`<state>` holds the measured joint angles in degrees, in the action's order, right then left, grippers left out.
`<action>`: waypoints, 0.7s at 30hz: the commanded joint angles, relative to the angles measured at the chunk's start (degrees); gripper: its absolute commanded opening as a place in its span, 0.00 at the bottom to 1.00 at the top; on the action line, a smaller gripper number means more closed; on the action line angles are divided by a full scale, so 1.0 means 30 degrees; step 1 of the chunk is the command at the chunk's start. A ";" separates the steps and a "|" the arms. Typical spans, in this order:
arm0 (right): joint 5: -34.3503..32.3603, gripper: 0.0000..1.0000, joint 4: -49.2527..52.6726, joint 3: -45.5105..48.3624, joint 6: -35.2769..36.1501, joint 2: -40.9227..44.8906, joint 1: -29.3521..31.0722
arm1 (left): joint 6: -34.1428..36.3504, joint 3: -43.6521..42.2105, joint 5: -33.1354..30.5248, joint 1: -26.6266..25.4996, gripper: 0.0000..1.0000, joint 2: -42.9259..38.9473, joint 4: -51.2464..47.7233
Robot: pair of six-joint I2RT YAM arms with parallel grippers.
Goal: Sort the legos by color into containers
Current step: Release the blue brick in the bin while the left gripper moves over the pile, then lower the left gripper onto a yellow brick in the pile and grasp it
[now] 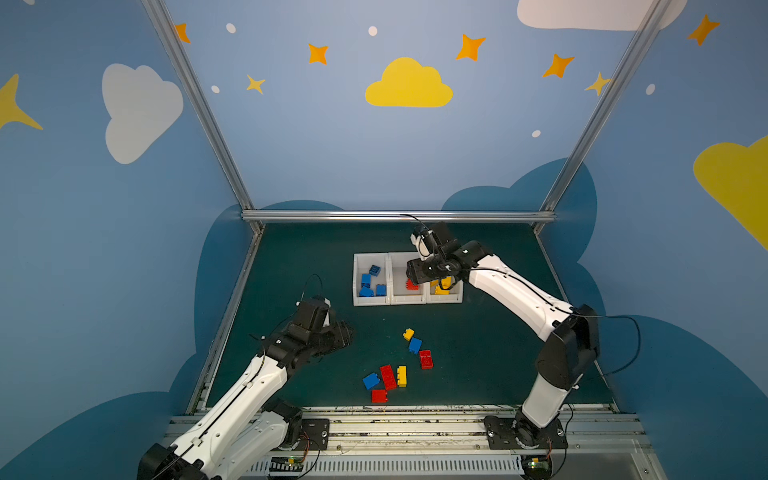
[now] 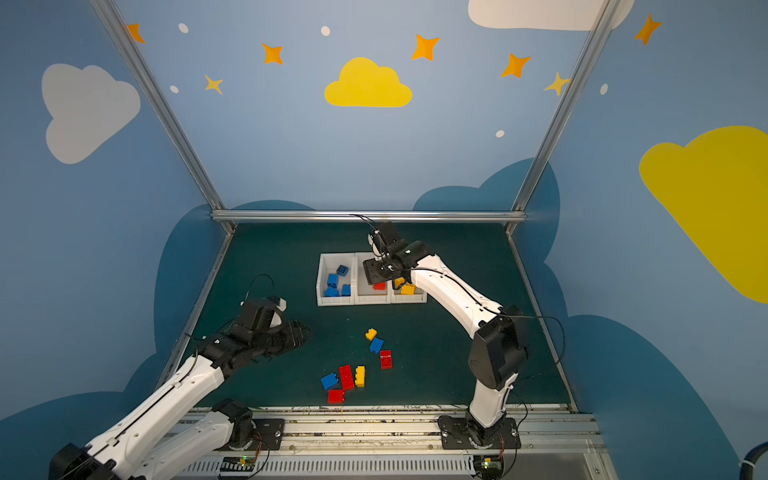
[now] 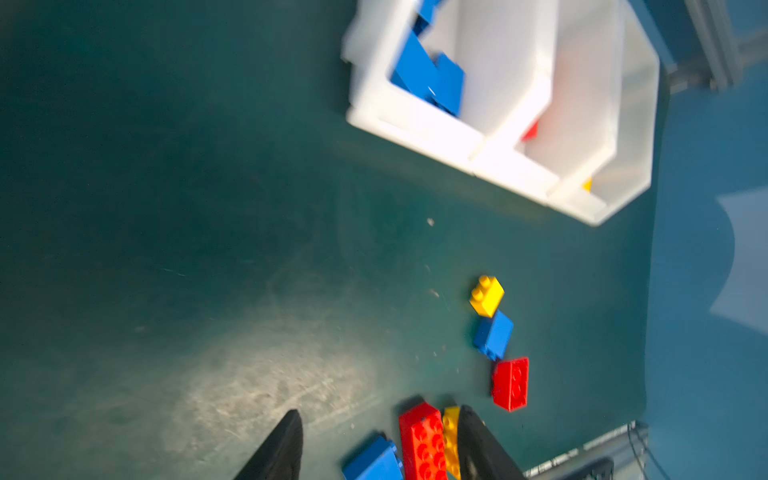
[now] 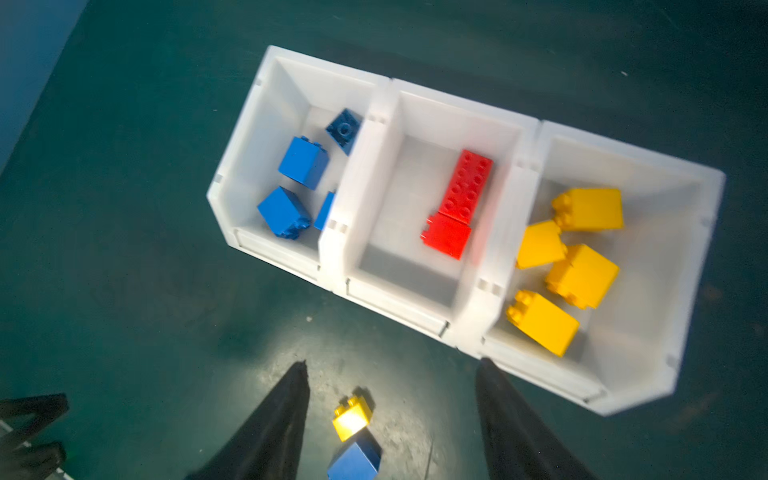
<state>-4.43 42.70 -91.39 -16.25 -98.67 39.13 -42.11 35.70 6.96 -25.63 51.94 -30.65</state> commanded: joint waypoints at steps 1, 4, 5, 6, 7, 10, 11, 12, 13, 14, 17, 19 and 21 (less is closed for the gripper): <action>-0.1790 0.64 0.1938 0.1798 -0.1747 0.1956 0.0021 | 0.0722 0.0196 -0.0359 -0.1882 0.61 0.0314 -0.0121; -0.1595 0.64 0.2589 0.3770 -0.2821 0.3476 -0.0290 | -0.0509 0.0329 -0.0460 -0.3772 0.61 0.0791 0.0144; -0.1138 0.65 0.2585 0.4335 -0.2661 0.4002 -0.0319 | -0.0532 0.0341 -0.0728 -0.4622 0.61 0.1161 0.0577; -0.1234 0.65 0.2478 0.4986 -0.2408 0.4468 -0.0300 | -0.0577 0.0430 -0.1426 -0.5465 0.62 0.1602 0.0792; -0.1541 0.65 0.2532 0.5503 -0.2319 0.4778 -0.0343 | -0.0731 0.0580 -0.1912 -0.6083 0.62 0.2158 0.0834; -0.1410 0.65 0.3052 0.6546 -0.2465 0.5673 -0.0615 | -0.1189 0.1532 -0.2293 -0.7768 0.62 0.4279 0.1224; -0.1262 0.65 0.2984 0.6964 -0.2433 0.5947 -0.0643 | -0.1242 0.1984 -0.2600 -0.8385 0.62 0.5023 0.1366; -0.1139 0.65 0.2870 0.7386 -0.2406 0.6198 -0.0706 | -0.1324 0.2426 -0.2891 -0.8980 0.62 0.5758 0.1426; -0.0983 0.65 0.2779 0.7689 -0.2405 0.6398 -0.0750 | -0.1413 0.2829 -0.3032 -0.9375 0.62 0.6429 0.1371; -0.0859 0.65 0.2706 0.8013 -0.2405 0.6612 -0.0839 | -0.1505 0.3323 -0.3055 -0.9728 0.62 0.7147 0.1282; -0.0607 0.65 0.2303 0.8959 -0.2433 0.7161 -0.1072 | -0.1638 0.4495 -0.2930 -1.0482 0.62 0.9006 0.0991; -0.0418 0.65 0.2018 0.9404 -0.2471 0.7451 -0.1327 | -0.1638 0.5183 -0.2714 -1.0837 0.61 1.0167 0.0823; -0.0149 0.66 0.1728 0.9800 -0.2478 0.7739 -0.1623 | -0.1558 0.5954 -0.2486 -1.1196 0.59 1.1242 0.0454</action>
<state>-6.24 49.19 -63.20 -23.18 -77.38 35.24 -46.52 51.09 -0.45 -58.19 82.76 -27.42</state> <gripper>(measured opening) 0.655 0.597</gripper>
